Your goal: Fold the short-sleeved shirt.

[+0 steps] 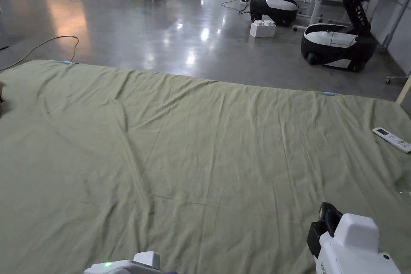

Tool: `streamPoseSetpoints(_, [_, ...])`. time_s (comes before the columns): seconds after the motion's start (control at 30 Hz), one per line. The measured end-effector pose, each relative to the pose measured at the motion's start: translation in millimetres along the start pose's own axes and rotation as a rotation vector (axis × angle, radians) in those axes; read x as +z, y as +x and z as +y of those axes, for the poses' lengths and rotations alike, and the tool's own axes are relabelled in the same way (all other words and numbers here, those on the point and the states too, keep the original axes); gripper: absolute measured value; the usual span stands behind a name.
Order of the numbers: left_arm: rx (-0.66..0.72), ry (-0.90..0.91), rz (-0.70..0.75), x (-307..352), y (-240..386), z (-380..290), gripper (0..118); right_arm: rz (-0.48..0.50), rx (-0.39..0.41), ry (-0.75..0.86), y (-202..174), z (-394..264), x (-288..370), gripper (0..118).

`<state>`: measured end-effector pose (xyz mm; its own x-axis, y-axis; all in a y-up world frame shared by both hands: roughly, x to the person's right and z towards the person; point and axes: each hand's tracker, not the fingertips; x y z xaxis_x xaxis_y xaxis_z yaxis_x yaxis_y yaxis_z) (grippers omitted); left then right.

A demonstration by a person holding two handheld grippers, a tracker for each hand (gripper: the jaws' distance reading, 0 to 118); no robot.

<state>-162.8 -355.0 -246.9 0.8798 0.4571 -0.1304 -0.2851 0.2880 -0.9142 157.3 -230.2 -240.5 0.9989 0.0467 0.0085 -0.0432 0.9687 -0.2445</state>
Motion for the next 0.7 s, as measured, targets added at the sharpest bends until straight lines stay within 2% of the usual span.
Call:
streamPoseSetpoints(0.07, [-0.001,0.001,0.006,0.8,1.6,-0.1,25,0.001,-0.001,-0.004,0.3,-0.8,0.4,3])
streamPoseSetpoints(0.13, [-0.004,0.004,-0.03,4.0,5.1,-0.3,36,0.002,0.0,-0.009,-0.3,-2.0,0.6,3])
streamPoseSetpoints(0.2, [0.0,0.004,-0.062,9.8,6.7,0.8,53,0.005,0.001,-0.011,-1.1,-2.3,0.9,3])
streamPoseSetpoints(0.27, [-0.008,0.019,-0.087,20.6,6.4,4.2,62,0.008,0.0,-0.012,-1.1,-2.5,0.8,3])
streamPoseSetpoints(0.37, [-0.048,0.061,-0.111,44.9,4.6,11.0,62,0.011,0.004,-0.01,-1.3,-1.3,1.9,3])
streamPoseSetpoints(0.47, [-0.024,0.123,-0.147,71.7,-3.1,16.3,60,0.01,0.004,-0.009,-0.4,-0.4,2.3,3])
streamPoseSetpoints(0.53, [-0.02,0.141,-0.118,80.3,-7.4,16.7,57,0.01,0.002,-0.011,1.0,-1.4,1.8,3])
streamPoseSetpoints(0.63, [-0.052,0.136,0.002,72.2,-10.7,13.6,22,0.01,-0.003,-0.018,1.7,-2.8,1.5,3])
streamPoseSetpoints(0.7, [-0.055,0.082,0.031,55.9,-10.5,9.0,20,0.01,-0.008,-0.024,1.5,-4.4,1.0,3])
